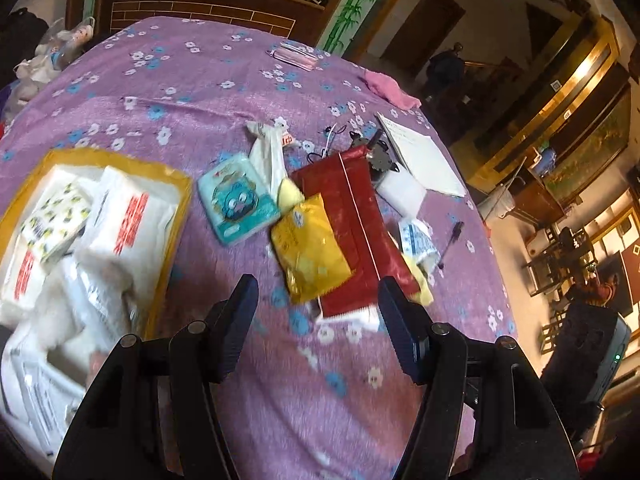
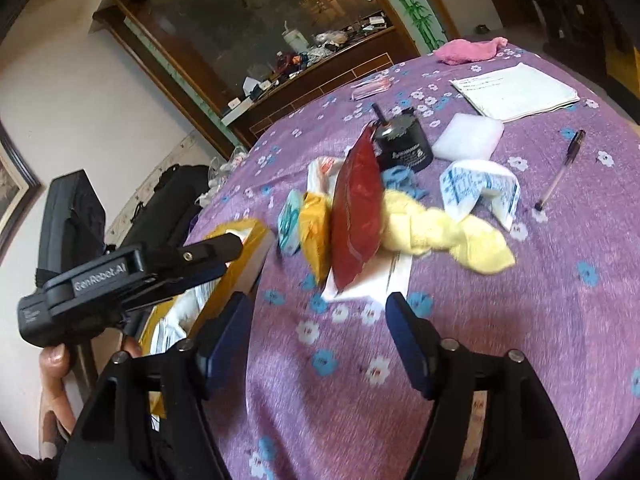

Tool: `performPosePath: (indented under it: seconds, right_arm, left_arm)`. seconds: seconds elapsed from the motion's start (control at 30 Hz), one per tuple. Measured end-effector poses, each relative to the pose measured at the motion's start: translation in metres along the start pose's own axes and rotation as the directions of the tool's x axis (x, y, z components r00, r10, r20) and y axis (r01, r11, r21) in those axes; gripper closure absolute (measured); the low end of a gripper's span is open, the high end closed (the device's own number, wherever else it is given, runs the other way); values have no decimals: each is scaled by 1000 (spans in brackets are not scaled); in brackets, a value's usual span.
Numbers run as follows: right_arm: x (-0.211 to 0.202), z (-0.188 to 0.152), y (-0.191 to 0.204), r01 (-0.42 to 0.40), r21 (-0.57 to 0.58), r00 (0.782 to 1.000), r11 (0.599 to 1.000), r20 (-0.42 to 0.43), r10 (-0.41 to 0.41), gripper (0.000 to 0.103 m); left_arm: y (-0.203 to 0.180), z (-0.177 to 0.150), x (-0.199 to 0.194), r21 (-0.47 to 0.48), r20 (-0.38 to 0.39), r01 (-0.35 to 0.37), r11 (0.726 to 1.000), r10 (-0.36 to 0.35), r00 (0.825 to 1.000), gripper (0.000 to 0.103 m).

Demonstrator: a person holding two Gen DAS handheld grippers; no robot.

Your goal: Organize soft objects

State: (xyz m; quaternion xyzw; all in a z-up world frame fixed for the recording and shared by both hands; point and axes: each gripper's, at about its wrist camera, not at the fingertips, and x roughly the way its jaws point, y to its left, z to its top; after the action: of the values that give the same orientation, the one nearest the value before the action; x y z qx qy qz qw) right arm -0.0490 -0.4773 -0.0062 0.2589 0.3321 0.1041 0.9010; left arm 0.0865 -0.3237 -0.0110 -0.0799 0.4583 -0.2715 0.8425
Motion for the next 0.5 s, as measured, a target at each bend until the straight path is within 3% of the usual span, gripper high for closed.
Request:
performPosePath:
  seconds: [0.5]
  right_arm:
    - [42, 41, -13, 4, 46, 1000, 999, -22, -3, 31]
  left_arm:
    - [23, 49, 49, -76, -41, -16, 997, 13, 999, 41]
